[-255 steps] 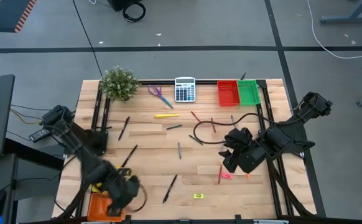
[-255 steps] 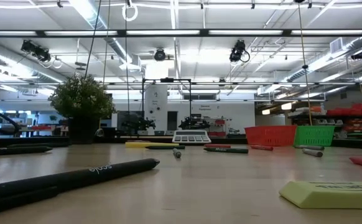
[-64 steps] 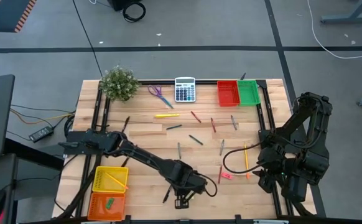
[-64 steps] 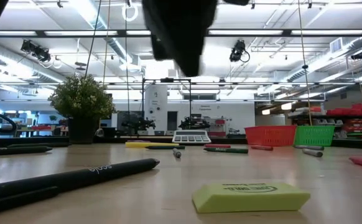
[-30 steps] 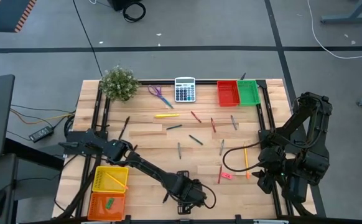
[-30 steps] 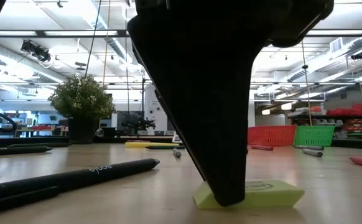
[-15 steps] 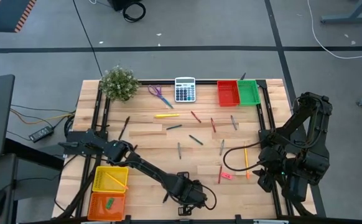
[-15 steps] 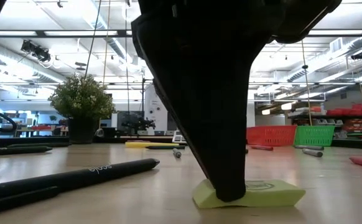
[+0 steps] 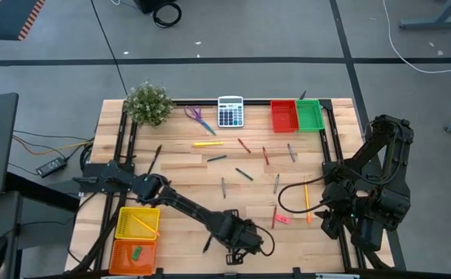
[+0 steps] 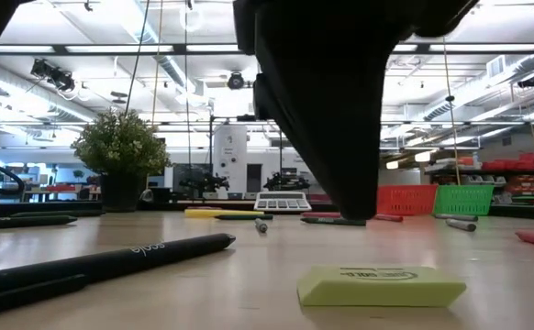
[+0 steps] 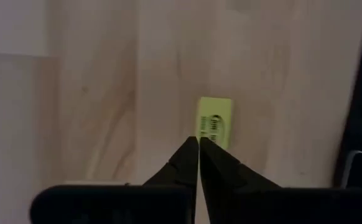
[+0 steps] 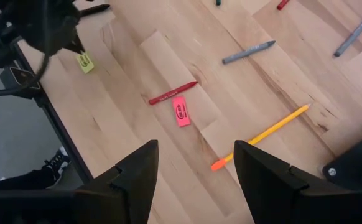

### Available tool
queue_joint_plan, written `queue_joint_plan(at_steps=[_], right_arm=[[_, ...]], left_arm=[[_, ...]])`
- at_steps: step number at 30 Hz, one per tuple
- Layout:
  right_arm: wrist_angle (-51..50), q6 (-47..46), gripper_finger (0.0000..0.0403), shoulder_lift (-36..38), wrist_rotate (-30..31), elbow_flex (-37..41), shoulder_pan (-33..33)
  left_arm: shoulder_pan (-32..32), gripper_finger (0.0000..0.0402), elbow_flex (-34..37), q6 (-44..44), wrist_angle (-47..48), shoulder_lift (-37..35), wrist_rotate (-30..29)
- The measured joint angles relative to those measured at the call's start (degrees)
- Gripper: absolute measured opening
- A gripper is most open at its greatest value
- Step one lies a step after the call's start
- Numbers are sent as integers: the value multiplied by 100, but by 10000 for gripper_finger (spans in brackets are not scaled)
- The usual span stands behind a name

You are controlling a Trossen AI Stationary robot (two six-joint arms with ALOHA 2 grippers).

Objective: Sort crayons/erasers/pens/pencils in bins
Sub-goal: Put the yellow eraser into the orange bin

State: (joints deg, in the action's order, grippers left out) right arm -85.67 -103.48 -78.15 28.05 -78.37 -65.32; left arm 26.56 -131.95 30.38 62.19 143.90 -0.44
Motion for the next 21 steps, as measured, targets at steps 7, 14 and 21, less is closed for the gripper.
queue_joint_plan(at_steps=[7,14,21], right_arm=[[28,-36,216,0,101,0,-2],[846,1329,216,-163,940,0,-46],[1143,1023,216,-326,955,0,-46]], left_arm=[[-76,17,-1,-28,57,-6,428],[141,51,69,-419,41,-22,397],[351,44,425,94,-367,-31,208]])
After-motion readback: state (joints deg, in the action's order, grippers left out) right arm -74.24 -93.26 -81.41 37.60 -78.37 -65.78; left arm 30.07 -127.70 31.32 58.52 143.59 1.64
